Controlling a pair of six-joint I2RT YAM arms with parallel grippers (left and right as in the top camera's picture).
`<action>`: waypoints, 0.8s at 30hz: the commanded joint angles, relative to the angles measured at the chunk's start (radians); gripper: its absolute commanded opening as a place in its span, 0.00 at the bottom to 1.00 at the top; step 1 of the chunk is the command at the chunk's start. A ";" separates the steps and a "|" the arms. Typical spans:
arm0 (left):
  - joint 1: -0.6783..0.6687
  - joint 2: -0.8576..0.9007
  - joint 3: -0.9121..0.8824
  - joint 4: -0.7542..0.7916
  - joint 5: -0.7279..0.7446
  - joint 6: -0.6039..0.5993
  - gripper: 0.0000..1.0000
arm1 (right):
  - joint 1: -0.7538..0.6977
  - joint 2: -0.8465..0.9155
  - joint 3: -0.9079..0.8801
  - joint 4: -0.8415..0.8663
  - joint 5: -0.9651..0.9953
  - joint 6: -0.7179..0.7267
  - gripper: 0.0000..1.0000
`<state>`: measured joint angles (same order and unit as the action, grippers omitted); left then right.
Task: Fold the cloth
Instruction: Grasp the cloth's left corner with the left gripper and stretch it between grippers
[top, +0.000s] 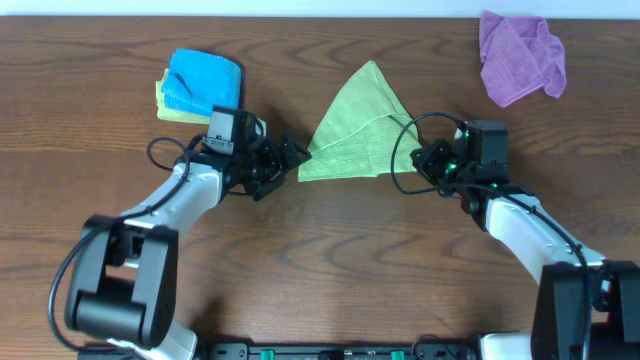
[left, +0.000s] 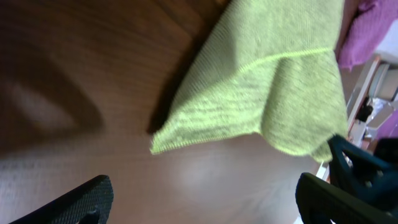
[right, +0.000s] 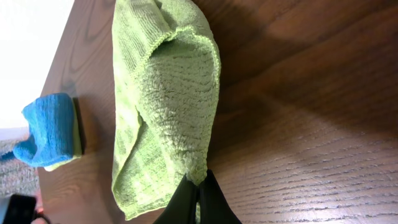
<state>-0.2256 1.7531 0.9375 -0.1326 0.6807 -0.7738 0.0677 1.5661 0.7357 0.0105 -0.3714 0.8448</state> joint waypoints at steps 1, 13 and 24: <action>-0.009 0.045 0.013 0.030 -0.011 -0.044 0.95 | -0.003 -0.016 -0.006 -0.006 -0.011 -0.024 0.01; -0.111 0.120 0.013 0.137 -0.088 -0.065 0.95 | -0.003 -0.016 -0.006 -0.006 -0.014 -0.024 0.02; -0.129 0.127 0.013 0.138 -0.248 -0.063 0.74 | -0.003 -0.016 -0.006 -0.007 -0.026 -0.024 0.02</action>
<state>-0.3538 1.8572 0.9478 0.0109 0.5156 -0.8410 0.0677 1.5661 0.7357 0.0071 -0.3817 0.8383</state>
